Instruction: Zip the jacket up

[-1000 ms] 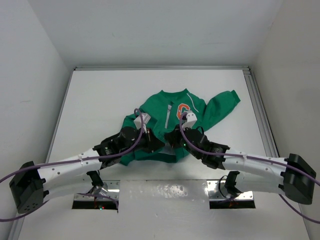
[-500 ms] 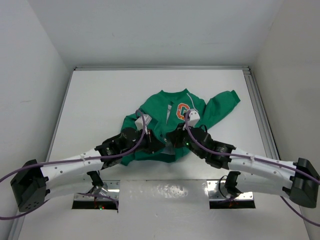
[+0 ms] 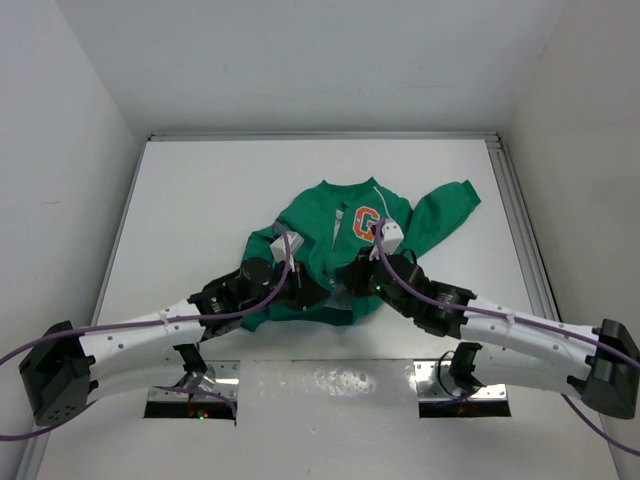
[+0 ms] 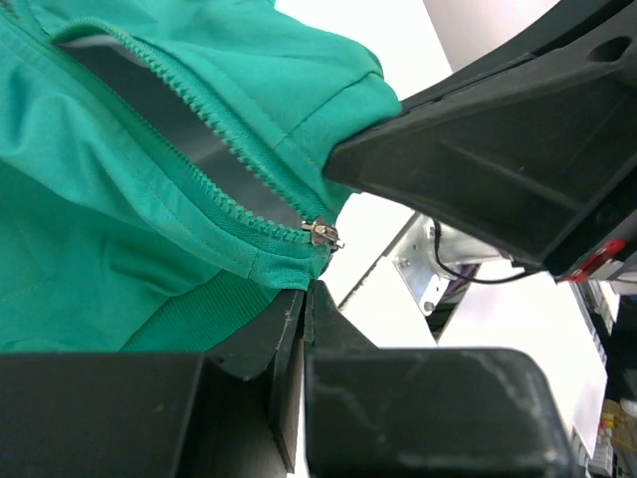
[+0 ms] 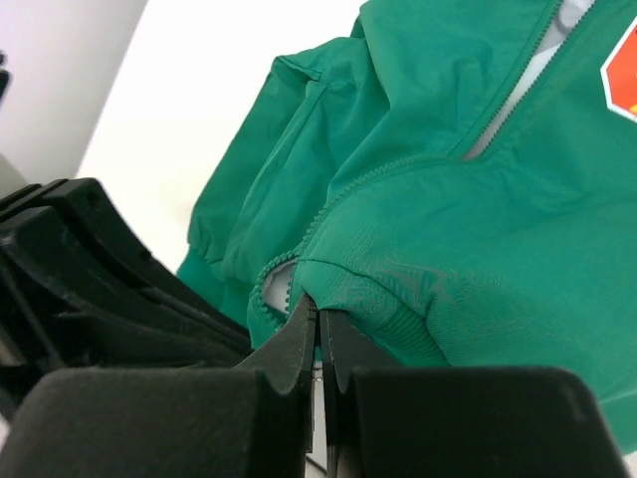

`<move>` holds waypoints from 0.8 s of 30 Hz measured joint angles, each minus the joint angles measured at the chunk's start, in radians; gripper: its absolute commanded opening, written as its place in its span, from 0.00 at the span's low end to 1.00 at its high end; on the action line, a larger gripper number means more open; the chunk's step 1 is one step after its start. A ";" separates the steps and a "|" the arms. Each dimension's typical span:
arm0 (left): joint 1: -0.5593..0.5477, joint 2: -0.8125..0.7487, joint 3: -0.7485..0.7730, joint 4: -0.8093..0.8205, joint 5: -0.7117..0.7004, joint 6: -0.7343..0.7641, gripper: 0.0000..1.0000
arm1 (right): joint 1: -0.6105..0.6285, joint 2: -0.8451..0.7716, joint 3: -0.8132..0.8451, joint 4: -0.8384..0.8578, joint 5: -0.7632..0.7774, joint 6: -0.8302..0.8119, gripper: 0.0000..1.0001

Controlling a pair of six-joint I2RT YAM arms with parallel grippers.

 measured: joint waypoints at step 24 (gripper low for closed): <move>-0.010 0.074 -0.023 0.056 0.157 0.033 0.00 | -0.006 -0.161 -0.034 -0.141 -0.032 0.077 0.76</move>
